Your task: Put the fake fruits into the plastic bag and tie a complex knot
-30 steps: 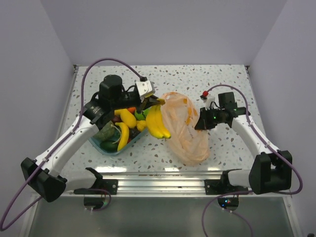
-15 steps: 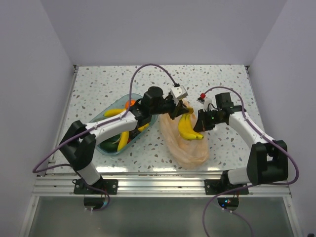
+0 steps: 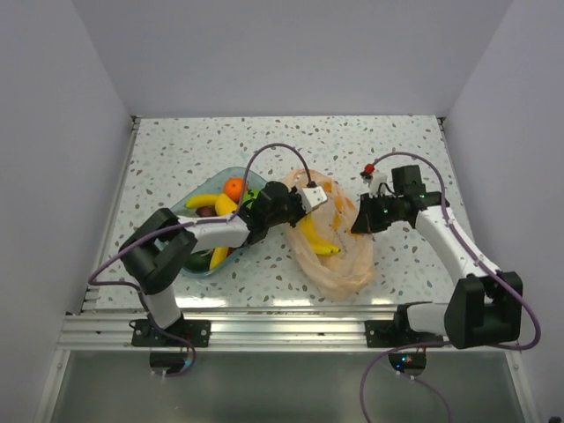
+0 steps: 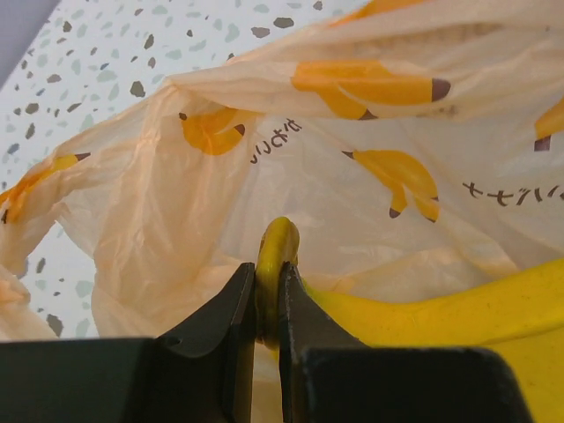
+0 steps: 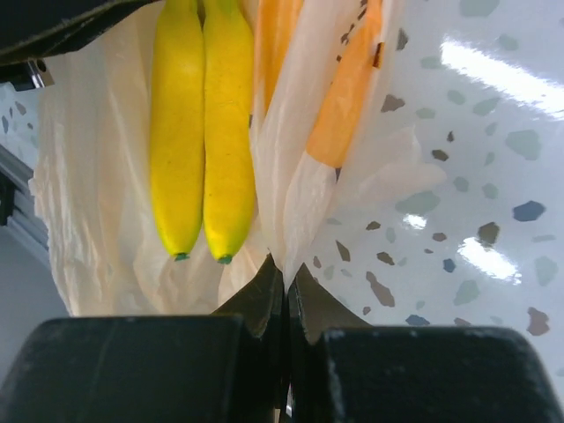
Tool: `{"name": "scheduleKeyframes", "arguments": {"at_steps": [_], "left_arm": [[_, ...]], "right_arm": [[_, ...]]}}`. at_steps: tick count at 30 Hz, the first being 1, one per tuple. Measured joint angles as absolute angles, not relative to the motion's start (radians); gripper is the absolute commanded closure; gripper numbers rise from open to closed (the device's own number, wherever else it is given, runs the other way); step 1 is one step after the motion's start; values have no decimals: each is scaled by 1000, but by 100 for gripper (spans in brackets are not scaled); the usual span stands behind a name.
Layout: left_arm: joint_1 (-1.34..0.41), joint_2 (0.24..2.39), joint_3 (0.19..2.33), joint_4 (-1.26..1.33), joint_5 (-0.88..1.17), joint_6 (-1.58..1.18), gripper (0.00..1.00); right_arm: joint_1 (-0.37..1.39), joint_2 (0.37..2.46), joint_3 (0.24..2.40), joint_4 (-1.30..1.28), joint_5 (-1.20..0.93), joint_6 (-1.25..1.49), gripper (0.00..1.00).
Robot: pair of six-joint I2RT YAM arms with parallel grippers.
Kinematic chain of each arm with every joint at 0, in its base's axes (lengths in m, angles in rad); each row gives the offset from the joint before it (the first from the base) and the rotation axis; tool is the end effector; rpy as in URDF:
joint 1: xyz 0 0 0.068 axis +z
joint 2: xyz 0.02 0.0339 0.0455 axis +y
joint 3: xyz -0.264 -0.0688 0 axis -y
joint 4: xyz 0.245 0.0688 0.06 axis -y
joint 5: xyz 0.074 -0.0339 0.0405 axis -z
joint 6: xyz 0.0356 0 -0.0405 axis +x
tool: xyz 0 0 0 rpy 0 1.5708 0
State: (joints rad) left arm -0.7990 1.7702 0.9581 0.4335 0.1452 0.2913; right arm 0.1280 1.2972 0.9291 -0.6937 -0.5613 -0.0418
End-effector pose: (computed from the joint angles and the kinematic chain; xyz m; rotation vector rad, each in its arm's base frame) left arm 0.2654 -0.2801 0.1954 1.1063 1.6365 -0.4750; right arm 0.2451 0.0507 0.2446 -0.4081 2.5327 0.7654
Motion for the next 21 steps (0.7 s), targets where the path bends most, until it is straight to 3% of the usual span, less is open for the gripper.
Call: {"name": "scheduleKeyframes", "arguments": {"at_steps": [4,6,8,12,15,21], "left_arm": [[-801,1725,935,425,139,392,63],[-801,1695,939,377,161,425,57],[-803,1669,960,313,178,455,38],[-807,1604,1024,179,191,476,21],[-797,1521,1106,27,260,432,3],[-678,1314,1354,-313,355,379,0]], "right_arm": [[123,1200,929,-672,-510,-28,100],[122,1162,929,-660,-489,-24,100],[122,1141,929,-651,-471,-22,100],[122,1135,928,-630,-434,-18,100],[122,1141,920,-615,-435,-18,100],[122,1159,912,-612,-436,-18,100]]}}
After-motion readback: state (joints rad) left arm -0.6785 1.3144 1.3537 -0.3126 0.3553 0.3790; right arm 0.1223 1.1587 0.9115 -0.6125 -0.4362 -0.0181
